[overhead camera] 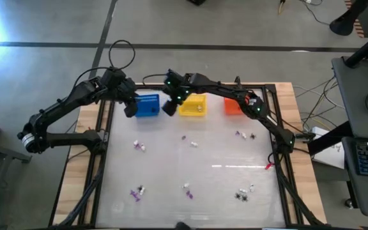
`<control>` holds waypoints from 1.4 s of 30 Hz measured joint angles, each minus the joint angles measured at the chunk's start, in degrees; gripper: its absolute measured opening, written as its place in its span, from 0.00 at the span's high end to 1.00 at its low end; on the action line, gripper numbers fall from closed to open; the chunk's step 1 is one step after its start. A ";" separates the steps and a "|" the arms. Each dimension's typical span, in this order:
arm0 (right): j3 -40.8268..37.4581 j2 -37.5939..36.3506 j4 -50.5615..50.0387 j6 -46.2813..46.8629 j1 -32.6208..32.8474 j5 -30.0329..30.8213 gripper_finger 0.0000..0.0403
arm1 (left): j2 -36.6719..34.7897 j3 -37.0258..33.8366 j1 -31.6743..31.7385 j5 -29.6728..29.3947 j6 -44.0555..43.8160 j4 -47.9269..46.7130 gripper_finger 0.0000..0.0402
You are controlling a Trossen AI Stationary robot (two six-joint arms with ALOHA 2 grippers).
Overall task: Sort Halloween decoration
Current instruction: Put the purple hat toy into the orange bin
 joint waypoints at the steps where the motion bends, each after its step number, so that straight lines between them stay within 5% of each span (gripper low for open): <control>1: -0.03 -0.73 -3.56 -1.32 0.12 0.09 0.66 | 0.03 0.00 -0.02 -0.11 0.00 0.00 0.74; 8: -0.09 -5.32 -20.63 -4.72 2.20 1.00 0.66 | 0.03 0.00 -0.02 -0.96 0.00 0.00 0.74; 15: -0.23 -7.34 -34.19 -5.83 5.60 10.33 0.66 | -0.17 0.00 -0.02 -0.90 0.31 -0.95 0.74; 24: -6.11 -10.82 -33.77 -1.25 9.09 10.19 0.66 | -1.45 0.00 -0.02 2.39 1.51 -6.99 0.74; 29: -14.89 -16.45 -33.62 4.47 11.19 10.62 0.66 | -3.50 0.00 -0.06 9.60 1.49 -7.43 0.74; 35: -28.44 -25.79 -29.71 14.96 14.03 13.39 0.66 | -4.99 0.00 -0.20 11.66 1.49 -7.66 0.74; 42: -40.95 -37.38 -25.39 30.13 17.85 15.95 0.66 | -3.28 0.00 -0.32 25.67 -0.34 -7.30 0.74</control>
